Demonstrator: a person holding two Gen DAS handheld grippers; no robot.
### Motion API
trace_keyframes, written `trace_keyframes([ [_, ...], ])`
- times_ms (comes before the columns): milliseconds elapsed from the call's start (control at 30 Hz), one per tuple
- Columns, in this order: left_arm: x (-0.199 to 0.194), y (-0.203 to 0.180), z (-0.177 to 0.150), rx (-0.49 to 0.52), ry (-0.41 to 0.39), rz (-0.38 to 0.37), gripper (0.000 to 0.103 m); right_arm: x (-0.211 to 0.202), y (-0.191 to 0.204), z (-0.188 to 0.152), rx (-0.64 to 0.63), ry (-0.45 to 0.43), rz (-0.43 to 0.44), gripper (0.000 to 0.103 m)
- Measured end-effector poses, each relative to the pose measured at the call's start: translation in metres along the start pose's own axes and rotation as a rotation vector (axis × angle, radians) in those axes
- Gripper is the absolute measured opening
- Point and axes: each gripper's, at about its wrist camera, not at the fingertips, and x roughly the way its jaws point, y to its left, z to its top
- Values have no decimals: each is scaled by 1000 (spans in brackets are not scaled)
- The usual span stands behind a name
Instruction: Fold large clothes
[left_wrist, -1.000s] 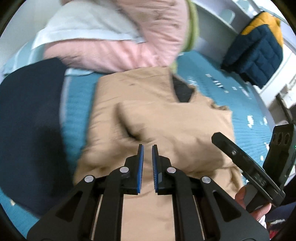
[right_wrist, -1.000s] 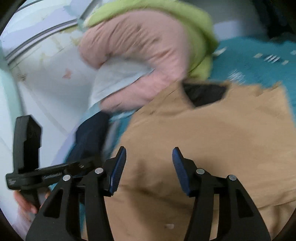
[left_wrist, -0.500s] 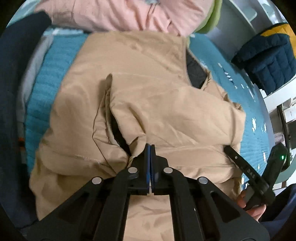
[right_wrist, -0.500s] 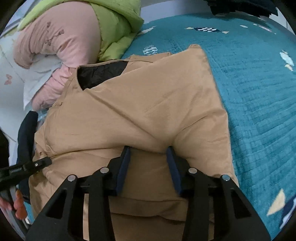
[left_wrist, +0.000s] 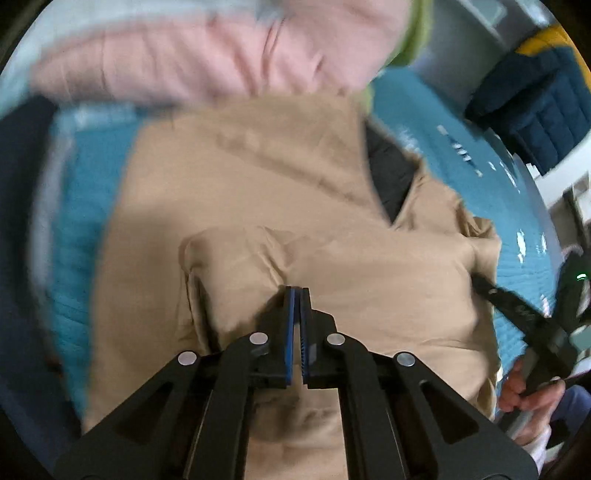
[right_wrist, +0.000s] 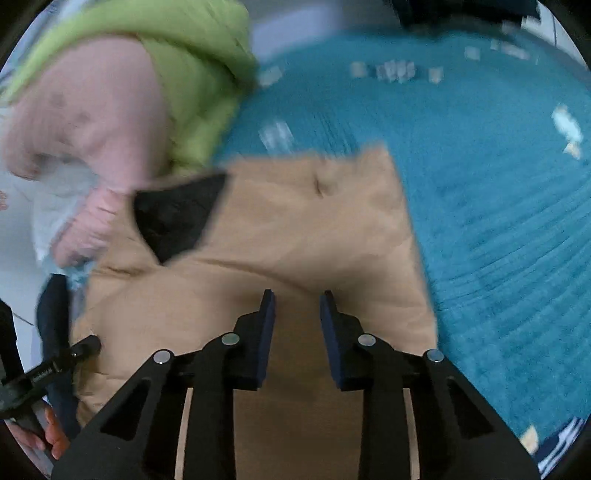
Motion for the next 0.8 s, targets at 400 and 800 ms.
trace_keyframes([
  [400,-32,-13,-10,55,-21,-88,17,-30,-7,-5,29,-74,38,43],
  [800,-72,-10,37,161,-114,75,80,-70,-22,48,81,-114,40,81],
])
